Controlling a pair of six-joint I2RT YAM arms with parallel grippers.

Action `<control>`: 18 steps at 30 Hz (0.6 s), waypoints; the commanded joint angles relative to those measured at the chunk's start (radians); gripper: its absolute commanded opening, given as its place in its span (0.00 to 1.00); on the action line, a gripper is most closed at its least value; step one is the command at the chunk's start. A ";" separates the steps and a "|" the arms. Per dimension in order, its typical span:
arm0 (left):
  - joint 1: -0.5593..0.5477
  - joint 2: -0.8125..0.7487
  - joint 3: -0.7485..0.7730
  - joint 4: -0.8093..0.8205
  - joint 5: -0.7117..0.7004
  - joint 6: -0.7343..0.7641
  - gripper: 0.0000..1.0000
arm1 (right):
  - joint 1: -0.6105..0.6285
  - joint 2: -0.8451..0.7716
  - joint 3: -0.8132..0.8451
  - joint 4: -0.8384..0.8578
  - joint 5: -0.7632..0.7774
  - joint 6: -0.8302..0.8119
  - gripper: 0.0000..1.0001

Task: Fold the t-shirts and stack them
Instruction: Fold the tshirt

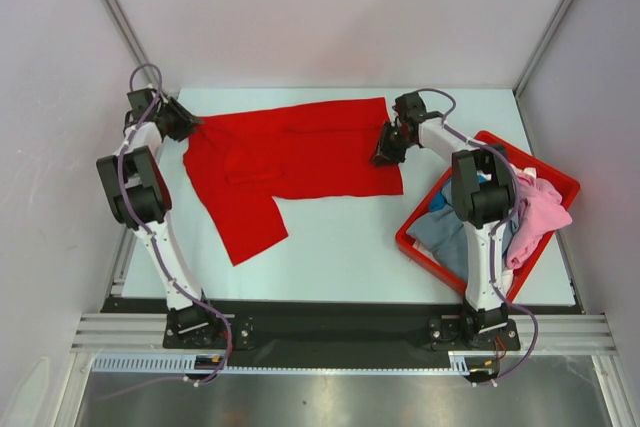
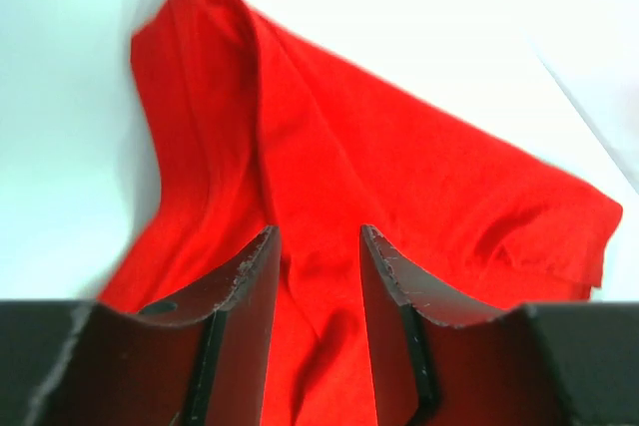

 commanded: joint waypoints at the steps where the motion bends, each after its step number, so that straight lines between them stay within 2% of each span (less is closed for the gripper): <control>1: -0.007 0.065 0.089 0.027 0.014 -0.014 0.43 | -0.009 0.013 0.031 0.000 -0.010 0.009 0.28; 7: -0.008 0.109 0.115 0.008 0.009 -0.063 0.37 | -0.026 0.017 0.037 0.017 -0.028 0.028 0.28; 10: -0.013 0.074 0.046 0.021 0.001 -0.074 0.33 | -0.028 0.026 0.058 0.024 -0.036 0.046 0.27; 18: -0.024 0.057 0.015 -0.032 0.001 -0.082 0.38 | -0.009 0.062 0.132 0.011 -0.044 0.060 0.26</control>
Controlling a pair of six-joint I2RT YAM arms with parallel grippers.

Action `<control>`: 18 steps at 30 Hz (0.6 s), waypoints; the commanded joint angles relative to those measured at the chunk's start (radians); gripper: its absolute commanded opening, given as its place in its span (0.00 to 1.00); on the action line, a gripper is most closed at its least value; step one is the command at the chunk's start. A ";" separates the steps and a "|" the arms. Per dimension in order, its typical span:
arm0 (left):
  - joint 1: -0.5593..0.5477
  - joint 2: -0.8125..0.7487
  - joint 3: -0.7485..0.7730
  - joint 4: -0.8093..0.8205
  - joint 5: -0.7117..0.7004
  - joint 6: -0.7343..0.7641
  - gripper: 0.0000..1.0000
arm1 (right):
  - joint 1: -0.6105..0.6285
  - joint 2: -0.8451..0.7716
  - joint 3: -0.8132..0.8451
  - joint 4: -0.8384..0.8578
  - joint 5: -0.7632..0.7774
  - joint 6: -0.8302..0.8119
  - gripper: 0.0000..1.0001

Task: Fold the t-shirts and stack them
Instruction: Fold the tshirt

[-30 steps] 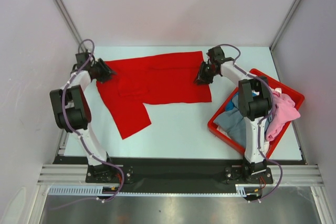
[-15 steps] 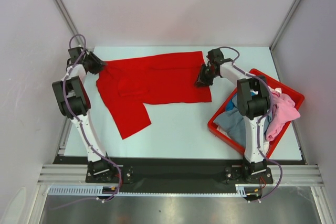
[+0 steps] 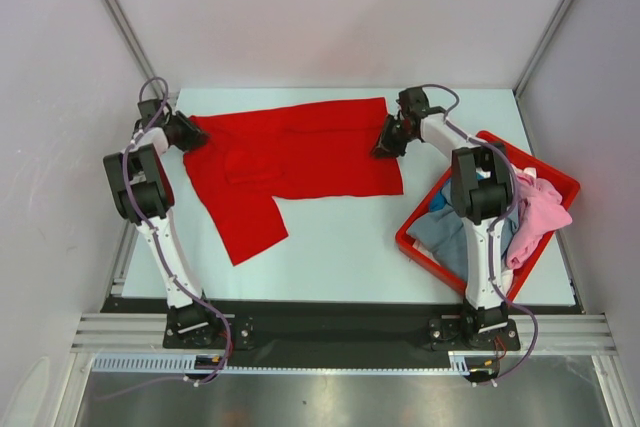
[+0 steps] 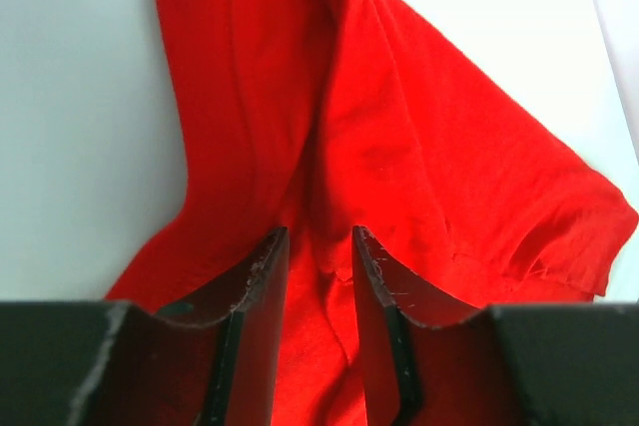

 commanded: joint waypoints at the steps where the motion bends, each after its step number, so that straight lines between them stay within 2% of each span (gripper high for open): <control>1: -0.013 -0.047 0.006 -0.028 0.004 -0.021 0.38 | 0.014 0.014 0.057 0.008 -0.017 0.016 0.26; 5: -0.016 -0.024 0.031 -0.034 -0.001 -0.034 0.35 | 0.020 0.021 0.057 0.010 -0.019 0.026 0.26; 9: -0.013 0.002 0.074 -0.039 0.025 -0.047 0.28 | 0.023 0.025 0.057 0.001 -0.003 0.022 0.25; 12: -0.013 -0.001 0.080 -0.034 0.028 -0.049 0.19 | 0.023 0.033 0.065 -0.025 0.036 0.022 0.22; 15: -0.008 -0.019 0.077 -0.033 0.025 -0.043 0.03 | 0.022 0.045 0.069 -0.059 0.102 0.036 0.15; 18: -0.002 -0.025 0.080 -0.033 0.027 -0.041 0.00 | 0.014 0.056 0.065 -0.076 0.139 0.051 0.12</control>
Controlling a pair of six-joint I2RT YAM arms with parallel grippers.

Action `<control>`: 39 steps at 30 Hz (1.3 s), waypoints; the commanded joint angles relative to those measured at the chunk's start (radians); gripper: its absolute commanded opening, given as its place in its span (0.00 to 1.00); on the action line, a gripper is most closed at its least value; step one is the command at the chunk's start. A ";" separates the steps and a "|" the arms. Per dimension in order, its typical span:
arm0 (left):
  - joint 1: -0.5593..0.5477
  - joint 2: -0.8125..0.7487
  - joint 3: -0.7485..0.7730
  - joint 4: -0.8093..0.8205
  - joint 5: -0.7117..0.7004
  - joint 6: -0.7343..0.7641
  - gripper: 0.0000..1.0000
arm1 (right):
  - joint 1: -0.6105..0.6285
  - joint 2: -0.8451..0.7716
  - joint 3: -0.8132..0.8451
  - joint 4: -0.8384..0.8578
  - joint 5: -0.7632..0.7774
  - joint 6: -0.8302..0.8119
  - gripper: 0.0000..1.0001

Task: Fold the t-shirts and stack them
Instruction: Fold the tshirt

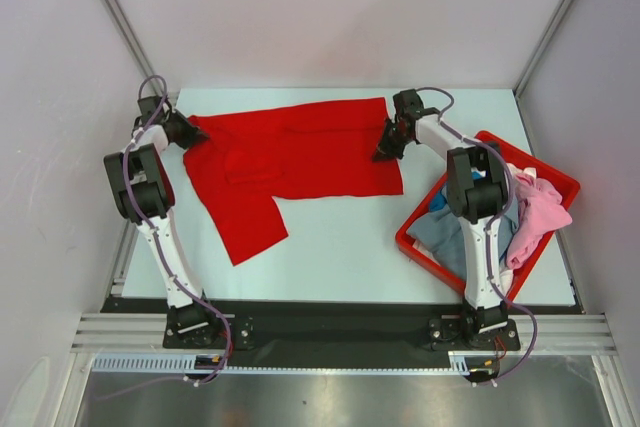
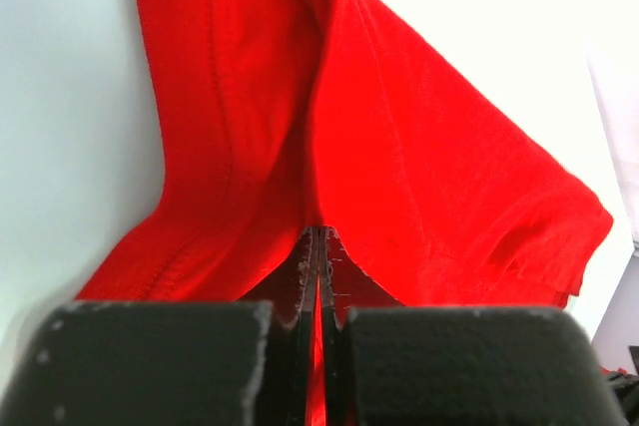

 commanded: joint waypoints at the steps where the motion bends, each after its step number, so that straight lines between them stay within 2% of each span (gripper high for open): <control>1: 0.008 -0.028 0.047 0.004 0.017 0.004 0.00 | -0.011 0.029 0.029 -0.049 0.080 0.027 0.12; 5: 0.019 -0.032 0.055 -0.013 0.006 0.002 0.01 | -0.028 0.037 0.003 -0.060 0.105 0.059 0.06; 14: 0.042 -0.045 0.055 -0.004 0.000 -0.021 0.01 | -0.040 0.061 0.006 -0.124 0.165 0.091 0.01; 31: 0.074 -0.049 0.052 -0.080 -0.087 0.028 0.00 | -0.048 0.068 0.006 -0.136 0.183 0.084 0.00; 38: 0.075 -0.054 0.014 -0.076 -0.066 0.036 0.01 | -0.046 0.075 0.011 -0.132 0.174 0.082 0.00; 39: 0.075 -0.051 0.015 -0.071 -0.060 0.034 0.13 | -0.048 0.078 0.012 -0.130 0.163 0.082 0.00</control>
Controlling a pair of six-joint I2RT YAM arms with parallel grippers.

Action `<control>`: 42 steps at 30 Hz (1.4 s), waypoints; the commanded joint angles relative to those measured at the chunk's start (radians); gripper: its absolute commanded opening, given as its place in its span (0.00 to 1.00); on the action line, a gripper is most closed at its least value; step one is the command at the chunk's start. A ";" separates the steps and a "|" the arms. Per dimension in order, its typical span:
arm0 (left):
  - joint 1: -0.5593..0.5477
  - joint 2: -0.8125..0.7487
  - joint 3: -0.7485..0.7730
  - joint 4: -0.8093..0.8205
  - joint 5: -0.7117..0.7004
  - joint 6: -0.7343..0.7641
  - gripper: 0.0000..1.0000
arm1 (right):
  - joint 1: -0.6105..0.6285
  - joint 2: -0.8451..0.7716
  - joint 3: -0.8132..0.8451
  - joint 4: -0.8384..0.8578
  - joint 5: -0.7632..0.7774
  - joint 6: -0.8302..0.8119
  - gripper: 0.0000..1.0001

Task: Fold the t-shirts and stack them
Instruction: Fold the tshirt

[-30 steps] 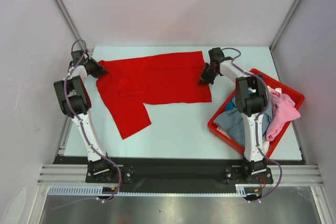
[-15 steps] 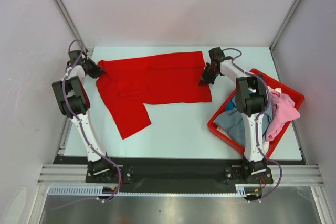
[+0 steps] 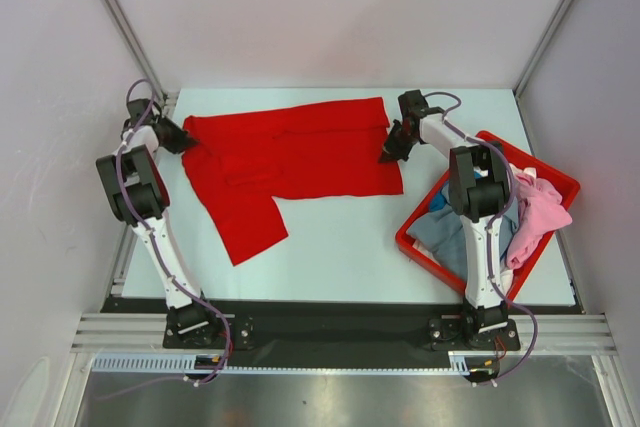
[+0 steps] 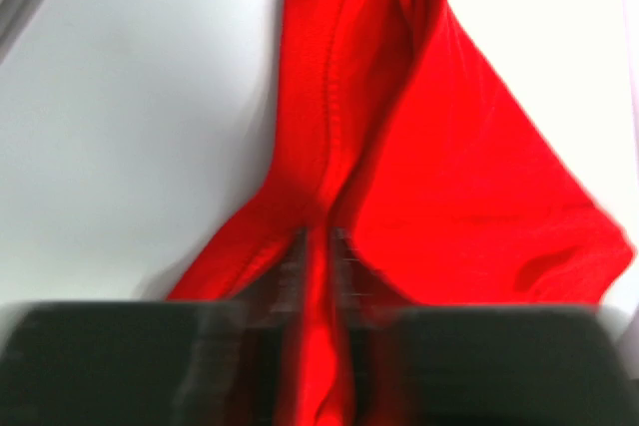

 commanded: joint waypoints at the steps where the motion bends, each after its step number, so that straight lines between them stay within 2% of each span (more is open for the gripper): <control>1: 0.020 -0.049 -0.003 0.018 0.005 0.021 0.25 | -0.019 0.058 0.006 -0.067 0.076 -0.026 0.01; 3: 0.014 -0.058 -0.007 0.030 0.023 0.024 0.37 | -0.014 0.035 0.009 -0.037 0.076 -0.034 0.01; 6: 0.012 -0.096 -0.016 0.032 0.022 0.039 0.48 | -0.016 0.003 0.012 0.026 0.073 -0.035 0.01; 11: 0.012 -0.197 -0.076 0.058 0.019 0.062 0.50 | -0.037 0.014 0.103 0.065 0.074 -0.028 0.07; 13: 0.012 -0.216 -0.092 0.068 0.017 0.075 0.53 | -0.047 0.036 0.172 0.075 0.071 -0.040 0.16; 14: 0.012 -0.222 -0.090 0.065 0.013 0.093 0.58 | -0.051 0.047 0.195 0.075 0.064 -0.055 0.20; 15: 0.012 -0.224 -0.075 0.067 0.016 0.107 0.61 | -0.053 0.063 0.227 0.071 0.057 -0.063 0.28; 17: 0.012 -0.215 -0.050 0.082 0.032 0.156 0.69 | -0.062 0.110 0.325 0.054 0.044 -0.083 0.37; 18: 0.012 -0.196 -0.018 0.090 0.045 0.182 0.70 | -0.065 0.121 0.351 0.051 0.036 -0.115 0.46; 19: 0.011 -0.189 -0.006 0.120 0.045 0.231 0.71 | -0.068 0.132 0.388 0.057 0.033 -0.135 0.50; 21: 0.011 -0.164 0.005 0.168 0.045 0.262 0.76 | -0.074 0.155 0.402 0.119 0.010 -0.201 0.61; 24: 0.009 -0.117 0.054 0.217 0.020 0.282 0.77 | -0.096 0.194 0.417 0.231 -0.022 -0.209 0.72; 26: 0.006 -0.067 0.068 0.262 -0.013 0.267 0.77 | -0.116 0.221 0.438 0.290 -0.070 -0.184 0.73; 29: 0.006 -0.003 0.082 0.332 -0.017 0.205 0.70 | -0.120 0.290 0.478 0.385 -0.105 -0.157 0.71; 32: 0.004 0.046 0.080 0.420 0.026 0.118 0.68 | -0.120 0.346 0.506 0.509 -0.113 -0.111 0.68; 38: -0.008 0.094 0.092 0.457 0.016 0.043 0.73 | -0.123 0.461 0.595 0.600 -0.111 -0.032 0.64; 40: -0.014 0.126 0.135 0.417 0.026 0.041 0.77 | -0.123 0.491 0.653 0.599 -0.108 0.003 0.60; 42: -0.022 0.160 0.195 0.371 0.023 0.043 0.76 | -0.120 0.526 0.673 0.603 -0.107 0.023 0.55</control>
